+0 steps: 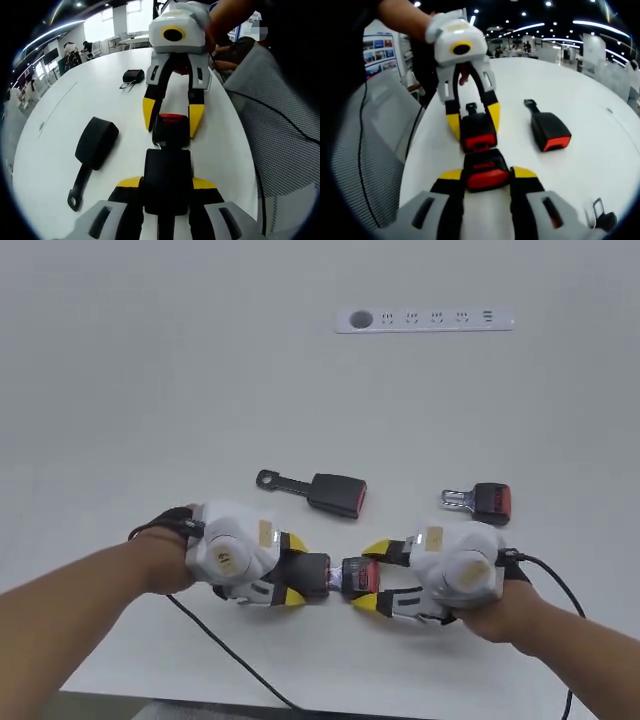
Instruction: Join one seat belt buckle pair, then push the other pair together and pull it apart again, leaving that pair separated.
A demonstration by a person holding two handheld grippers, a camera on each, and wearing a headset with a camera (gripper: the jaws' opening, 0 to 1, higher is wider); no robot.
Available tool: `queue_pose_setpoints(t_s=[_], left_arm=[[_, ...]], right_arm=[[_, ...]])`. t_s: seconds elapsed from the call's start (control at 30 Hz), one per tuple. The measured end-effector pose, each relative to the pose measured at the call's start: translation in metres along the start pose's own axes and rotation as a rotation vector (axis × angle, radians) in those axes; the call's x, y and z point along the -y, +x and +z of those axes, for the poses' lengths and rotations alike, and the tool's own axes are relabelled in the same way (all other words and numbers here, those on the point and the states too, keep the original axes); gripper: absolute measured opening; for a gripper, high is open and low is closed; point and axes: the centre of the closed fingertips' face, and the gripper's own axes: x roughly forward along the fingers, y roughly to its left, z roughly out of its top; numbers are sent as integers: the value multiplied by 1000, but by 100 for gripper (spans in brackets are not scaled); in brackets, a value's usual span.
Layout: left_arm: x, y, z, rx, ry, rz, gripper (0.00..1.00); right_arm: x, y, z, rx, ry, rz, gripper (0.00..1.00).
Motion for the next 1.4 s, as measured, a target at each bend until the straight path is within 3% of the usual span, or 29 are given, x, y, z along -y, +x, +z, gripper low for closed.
queue_pose_setpoints(t_s=[0.43,0.97,1.23,1.4], left_arm=[[-2,0,-1,2,9,-1,36],[1,-2,-2,22,6,-2,36],[1,-3,-2,49,4,-3,36],[1,-3,-1,71,-5,-4,36]], right_arm=[[-3,7,4,-8,13,1,35],[-3,8,4,-17,-7,-37,35],[-3,4,3,29,43,-64,35],[-3,5,3,37,35,-64,34]])
